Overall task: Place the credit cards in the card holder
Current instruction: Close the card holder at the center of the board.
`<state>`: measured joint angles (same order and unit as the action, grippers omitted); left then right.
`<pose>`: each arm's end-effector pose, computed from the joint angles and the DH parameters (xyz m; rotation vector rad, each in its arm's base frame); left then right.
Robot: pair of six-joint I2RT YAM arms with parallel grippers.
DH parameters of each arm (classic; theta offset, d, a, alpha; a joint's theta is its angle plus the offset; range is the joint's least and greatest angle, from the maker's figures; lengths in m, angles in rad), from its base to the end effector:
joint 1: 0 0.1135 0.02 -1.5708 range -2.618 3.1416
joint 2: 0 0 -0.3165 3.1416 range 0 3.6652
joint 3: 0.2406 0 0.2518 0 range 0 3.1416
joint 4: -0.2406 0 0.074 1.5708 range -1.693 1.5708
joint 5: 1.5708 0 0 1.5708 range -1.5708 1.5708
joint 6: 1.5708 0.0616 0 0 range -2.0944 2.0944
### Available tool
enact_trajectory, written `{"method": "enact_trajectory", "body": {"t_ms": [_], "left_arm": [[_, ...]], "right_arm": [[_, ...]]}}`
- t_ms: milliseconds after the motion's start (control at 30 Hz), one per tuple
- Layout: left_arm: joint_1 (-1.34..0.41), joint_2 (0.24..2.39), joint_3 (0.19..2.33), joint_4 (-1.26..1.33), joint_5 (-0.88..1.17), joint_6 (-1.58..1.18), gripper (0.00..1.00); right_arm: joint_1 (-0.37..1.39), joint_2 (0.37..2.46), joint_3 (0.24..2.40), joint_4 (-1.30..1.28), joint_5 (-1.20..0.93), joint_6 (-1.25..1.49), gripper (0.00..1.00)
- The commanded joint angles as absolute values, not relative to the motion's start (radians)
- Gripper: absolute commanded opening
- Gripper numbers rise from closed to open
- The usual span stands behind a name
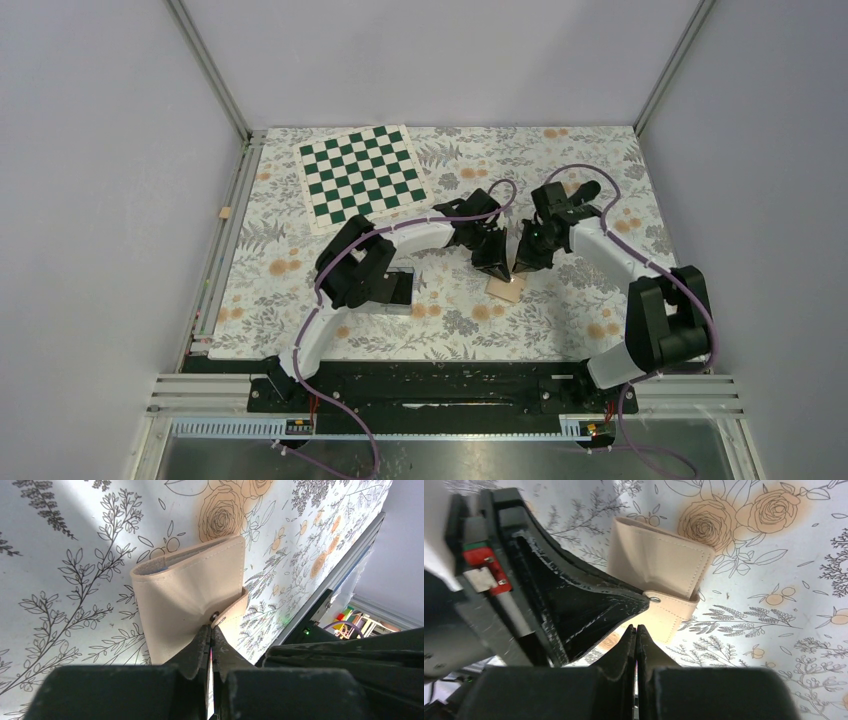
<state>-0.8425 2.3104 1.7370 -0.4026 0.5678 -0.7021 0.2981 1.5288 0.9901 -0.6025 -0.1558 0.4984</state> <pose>0.3359 -0.4265 0.1607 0.4553 2.8319 -1.2081 0.2874 0.0983 0.2332 0.2303 2.7639 0.4341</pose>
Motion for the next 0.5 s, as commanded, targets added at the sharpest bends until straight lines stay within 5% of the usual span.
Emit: {"method": "enact_trajectory", "body": {"t_ms": [0, 467], "left_arm": [[-0.843, 2.271, 1.713, -0.373, 0.578, -0.708, 0.00], [-0.836, 2.256, 1.704, -0.362, 0.576, -0.739, 0.00]], "right_arm": [[0.248, 1.463, 0.938, -0.522, -0.258, 0.521, 0.00], [0.227, 1.501, 0.899, -0.501, -0.251, 0.575, 0.00]]}}
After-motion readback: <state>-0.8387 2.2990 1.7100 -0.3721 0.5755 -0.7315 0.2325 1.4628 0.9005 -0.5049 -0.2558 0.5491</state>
